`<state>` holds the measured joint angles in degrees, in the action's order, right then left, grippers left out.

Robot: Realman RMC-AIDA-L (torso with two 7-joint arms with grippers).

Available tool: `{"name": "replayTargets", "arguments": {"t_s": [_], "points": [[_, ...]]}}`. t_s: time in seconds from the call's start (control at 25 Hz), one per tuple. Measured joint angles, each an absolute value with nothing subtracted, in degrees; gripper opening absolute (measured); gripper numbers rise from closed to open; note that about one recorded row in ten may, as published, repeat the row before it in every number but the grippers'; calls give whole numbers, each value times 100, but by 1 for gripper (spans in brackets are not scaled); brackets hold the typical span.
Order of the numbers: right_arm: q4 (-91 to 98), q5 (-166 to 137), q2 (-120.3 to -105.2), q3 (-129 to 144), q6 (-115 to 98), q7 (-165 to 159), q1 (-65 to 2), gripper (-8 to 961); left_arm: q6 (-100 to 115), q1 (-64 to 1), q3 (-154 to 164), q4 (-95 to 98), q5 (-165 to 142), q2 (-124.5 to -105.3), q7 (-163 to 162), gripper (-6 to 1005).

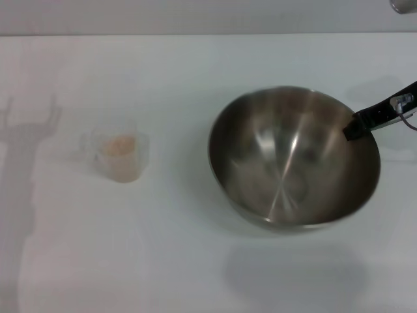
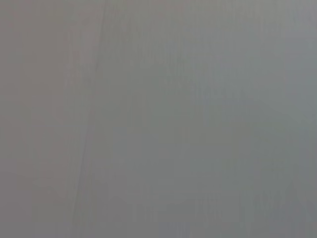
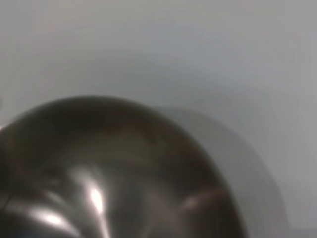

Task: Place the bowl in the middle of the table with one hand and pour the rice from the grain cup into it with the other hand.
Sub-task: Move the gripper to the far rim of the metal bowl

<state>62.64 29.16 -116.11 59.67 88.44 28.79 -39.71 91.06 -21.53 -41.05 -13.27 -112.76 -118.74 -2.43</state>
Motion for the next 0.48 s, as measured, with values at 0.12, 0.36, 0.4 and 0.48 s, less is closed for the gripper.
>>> {"name": "replayTargets", "arguments": {"t_s": [0.12,0.36,0.4,0.48], "points": [[6334,2939,-11657,5935,8848,2973,-3939,77,9106,-2153,-4105,-1327,-11278,-11874,-245,831],[6609,3138,-11731,5899,8738,3043,-3902,21,9115,-2144,-4104,-1347,-11299,-11874,-254,831],[6644,3233,-11736,5897,8711,3057,-3902,21,9115,-2144,-4104,-1352,-11303,-11874,-254,831],[6660,3416,-11740,5897,8644,3087,-3927,21,9117,-2143,-4104,-1367,-11309,-11874,-255,831]]}}
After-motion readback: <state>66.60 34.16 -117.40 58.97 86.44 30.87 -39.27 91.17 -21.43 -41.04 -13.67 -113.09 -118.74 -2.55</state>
